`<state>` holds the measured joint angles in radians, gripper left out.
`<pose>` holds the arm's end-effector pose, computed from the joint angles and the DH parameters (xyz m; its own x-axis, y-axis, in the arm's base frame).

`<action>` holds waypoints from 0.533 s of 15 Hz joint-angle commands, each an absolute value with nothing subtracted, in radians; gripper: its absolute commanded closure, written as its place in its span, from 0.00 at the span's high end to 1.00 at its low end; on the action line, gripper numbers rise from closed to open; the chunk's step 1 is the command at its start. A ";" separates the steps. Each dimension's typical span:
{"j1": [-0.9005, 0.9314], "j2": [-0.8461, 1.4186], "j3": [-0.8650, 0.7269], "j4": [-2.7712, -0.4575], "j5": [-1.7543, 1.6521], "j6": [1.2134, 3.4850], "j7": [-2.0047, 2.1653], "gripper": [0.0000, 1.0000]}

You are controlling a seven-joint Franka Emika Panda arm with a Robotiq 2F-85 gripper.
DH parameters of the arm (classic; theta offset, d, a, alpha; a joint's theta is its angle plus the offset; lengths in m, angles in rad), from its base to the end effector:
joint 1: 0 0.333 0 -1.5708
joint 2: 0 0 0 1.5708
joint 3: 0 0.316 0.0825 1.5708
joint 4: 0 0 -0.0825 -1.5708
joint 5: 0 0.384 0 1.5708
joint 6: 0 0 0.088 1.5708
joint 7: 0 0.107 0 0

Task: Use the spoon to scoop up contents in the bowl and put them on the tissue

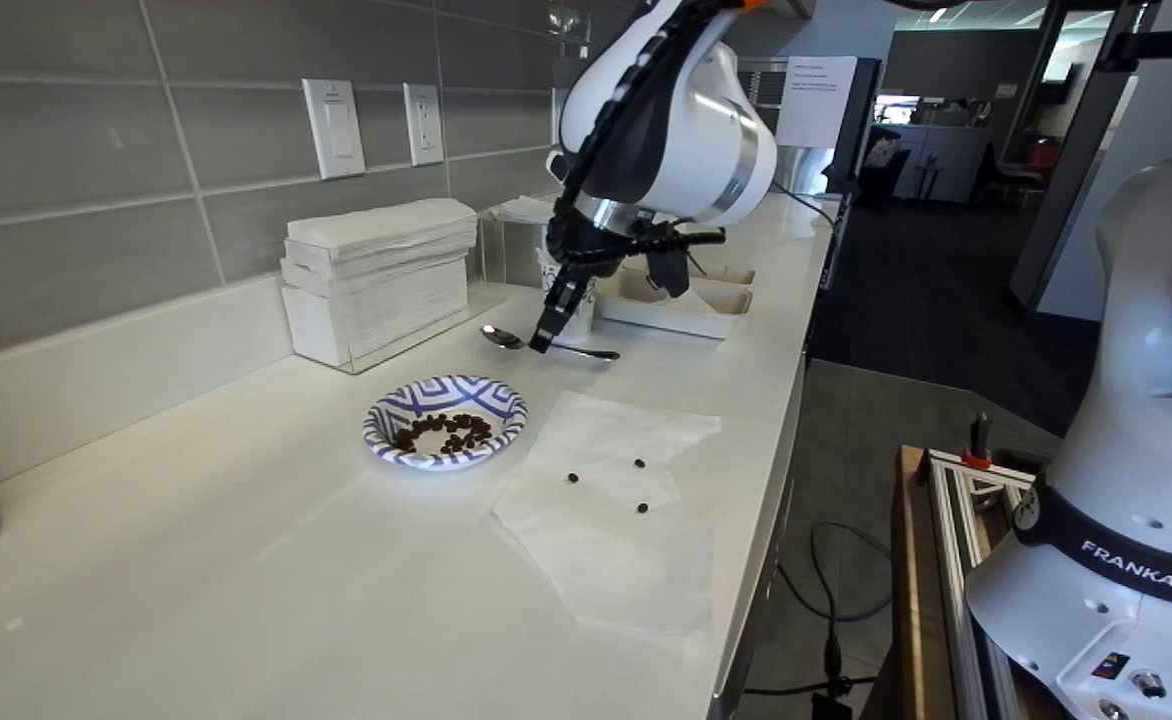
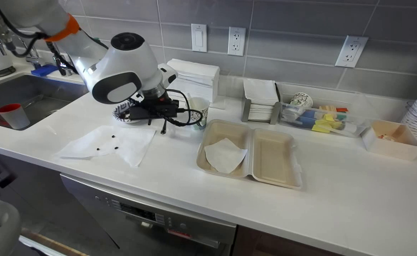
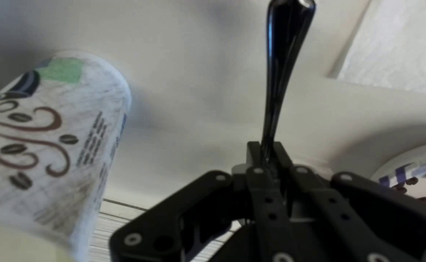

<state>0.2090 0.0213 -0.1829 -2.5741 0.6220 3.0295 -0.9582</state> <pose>0.4729 -0.0318 0.2948 0.8284 0.3555 0.4329 0.3503 -0.9318 0.0947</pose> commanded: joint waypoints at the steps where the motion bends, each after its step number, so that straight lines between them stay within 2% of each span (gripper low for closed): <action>1: 0.154 -0.144 -0.186 -2.667 0.367 2.960 -0.765 0.02; 2: 0.077 -0.190 -0.126 -2.677 0.286 2.910 -0.708 0.02; 5: 0.035 -0.306 -0.098 -2.668 0.111 2.721 -0.583 0.02; 8: 0.058 -0.417 -0.081 -2.645 0.061 2.535 -0.533 0.02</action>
